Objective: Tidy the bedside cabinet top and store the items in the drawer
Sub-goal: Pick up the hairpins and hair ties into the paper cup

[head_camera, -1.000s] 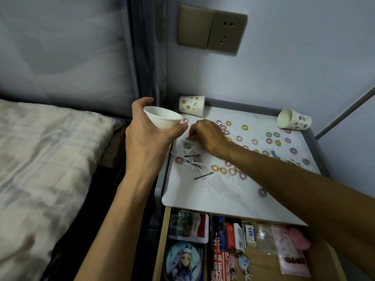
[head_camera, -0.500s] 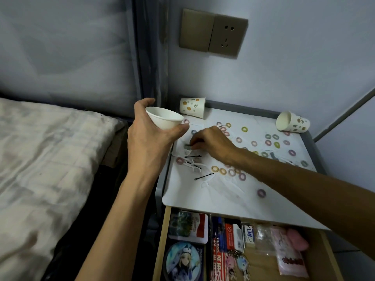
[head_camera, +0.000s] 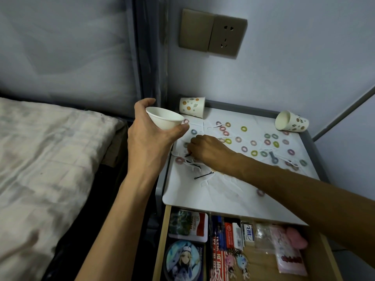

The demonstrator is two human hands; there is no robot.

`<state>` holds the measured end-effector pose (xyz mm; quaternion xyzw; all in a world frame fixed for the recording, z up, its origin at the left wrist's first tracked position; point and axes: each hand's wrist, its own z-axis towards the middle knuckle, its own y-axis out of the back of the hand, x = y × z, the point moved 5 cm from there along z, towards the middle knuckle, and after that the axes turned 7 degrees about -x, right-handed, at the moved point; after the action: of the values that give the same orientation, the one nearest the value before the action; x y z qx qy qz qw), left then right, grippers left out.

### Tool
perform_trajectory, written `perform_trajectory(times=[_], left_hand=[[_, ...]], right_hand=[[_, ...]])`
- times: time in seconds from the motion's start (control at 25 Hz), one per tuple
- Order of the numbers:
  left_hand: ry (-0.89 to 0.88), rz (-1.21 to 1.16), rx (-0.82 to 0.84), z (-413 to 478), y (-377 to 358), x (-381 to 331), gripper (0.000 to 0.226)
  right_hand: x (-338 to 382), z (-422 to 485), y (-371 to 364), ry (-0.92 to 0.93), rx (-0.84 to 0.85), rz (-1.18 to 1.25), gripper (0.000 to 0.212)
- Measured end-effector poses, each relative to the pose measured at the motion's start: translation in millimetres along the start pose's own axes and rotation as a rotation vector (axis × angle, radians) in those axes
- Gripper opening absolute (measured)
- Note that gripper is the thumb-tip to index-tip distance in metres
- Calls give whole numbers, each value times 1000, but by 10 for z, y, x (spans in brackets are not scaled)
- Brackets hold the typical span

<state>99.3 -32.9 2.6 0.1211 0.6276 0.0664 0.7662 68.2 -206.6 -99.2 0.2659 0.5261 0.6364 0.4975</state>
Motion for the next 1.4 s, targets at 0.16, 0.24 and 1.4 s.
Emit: perform_trajectory(times=[0.16,0.24,1.4], left_hand=[[-1,3,-5,0,39,10,82],[3,3,2,1,52,19,82],[-82,61,16,4,-7,-21,83]], right_hand=[[-92,-32,21,-190,115,108,8],[-255,-6,197,-528,135,353,8],[-207,-238,-28,-863,180,632,10]])
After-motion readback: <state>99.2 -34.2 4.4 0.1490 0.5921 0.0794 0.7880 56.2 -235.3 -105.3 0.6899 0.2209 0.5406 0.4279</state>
